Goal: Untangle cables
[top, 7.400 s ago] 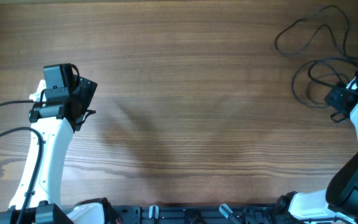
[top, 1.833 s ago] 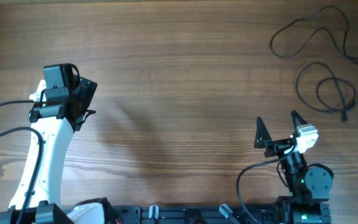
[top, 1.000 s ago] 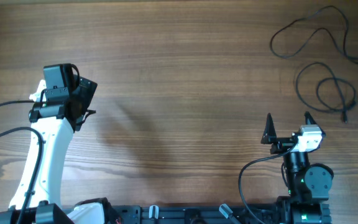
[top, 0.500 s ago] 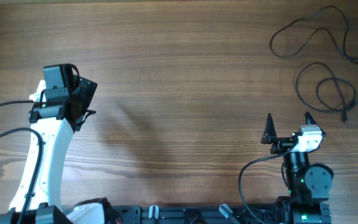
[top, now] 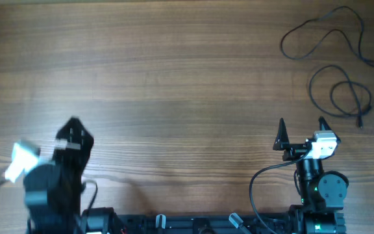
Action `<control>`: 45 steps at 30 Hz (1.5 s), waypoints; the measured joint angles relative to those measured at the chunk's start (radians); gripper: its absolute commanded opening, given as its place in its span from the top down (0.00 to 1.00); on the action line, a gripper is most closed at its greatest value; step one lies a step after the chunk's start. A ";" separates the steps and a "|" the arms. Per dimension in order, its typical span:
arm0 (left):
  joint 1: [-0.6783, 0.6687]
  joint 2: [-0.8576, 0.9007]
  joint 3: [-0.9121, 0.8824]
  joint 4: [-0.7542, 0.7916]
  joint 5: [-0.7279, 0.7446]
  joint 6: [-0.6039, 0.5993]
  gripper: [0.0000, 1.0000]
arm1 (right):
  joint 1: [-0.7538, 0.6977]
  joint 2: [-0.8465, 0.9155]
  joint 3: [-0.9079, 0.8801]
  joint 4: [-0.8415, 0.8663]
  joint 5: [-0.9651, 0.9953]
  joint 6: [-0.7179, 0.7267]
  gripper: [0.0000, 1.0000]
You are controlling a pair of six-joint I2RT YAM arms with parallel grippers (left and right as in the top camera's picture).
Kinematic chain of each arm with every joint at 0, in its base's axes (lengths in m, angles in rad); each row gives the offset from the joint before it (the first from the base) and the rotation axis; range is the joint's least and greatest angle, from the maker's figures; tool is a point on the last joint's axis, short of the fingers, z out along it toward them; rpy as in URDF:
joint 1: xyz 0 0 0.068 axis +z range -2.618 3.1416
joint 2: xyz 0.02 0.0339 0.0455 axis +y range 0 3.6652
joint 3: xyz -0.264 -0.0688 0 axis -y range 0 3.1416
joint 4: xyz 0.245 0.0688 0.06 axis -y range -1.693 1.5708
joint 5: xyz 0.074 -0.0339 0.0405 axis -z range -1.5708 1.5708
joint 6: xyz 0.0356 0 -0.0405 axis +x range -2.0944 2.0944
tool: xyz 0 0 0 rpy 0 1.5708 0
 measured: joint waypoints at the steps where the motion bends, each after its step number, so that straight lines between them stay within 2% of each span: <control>1: 0.000 -0.061 -0.009 -0.015 0.001 0.001 0.00 | 0.000 -0.001 0.000 0.000 0.000 0.002 0.00; 4: -0.009 -0.213 -0.034 0.013 0.037 0.101 0.00 | 0.000 -0.002 0.000 0.000 0.000 0.003 0.00; 8: -0.032 -0.329 -0.107 0.116 0.114 0.327 0.00 | 0.000 -0.002 0.000 0.000 0.000 0.004 0.00; 11: -0.034 -0.368 -0.187 0.162 0.149 0.420 0.00 | 0.000 -0.002 0.000 0.000 0.000 0.007 0.00; 14: -0.055 -0.370 -0.291 0.317 0.190 0.500 0.00 | 0.000 -0.002 0.000 0.000 0.000 0.007 0.00; 19: -0.061 -0.372 -0.519 0.610 0.219 0.545 0.00 | 0.000 -0.002 0.000 0.000 0.000 0.007 0.00; 25: -0.061 -0.372 -0.710 0.803 0.234 0.553 0.00 | 0.000 -0.002 0.000 0.000 0.000 0.006 0.00; 29: -0.065 -0.372 -0.765 0.783 0.235 0.618 0.00 | 0.000 -0.002 0.000 0.000 0.000 0.007 0.00; 35: -0.065 -0.372 -0.766 0.784 0.241 0.828 0.00 | 0.000 -0.002 0.000 0.000 0.000 0.006 0.00; 45: -0.089 -0.372 -0.766 0.786 0.252 0.953 0.00 | 0.000 -0.002 0.000 0.000 0.000 0.007 0.01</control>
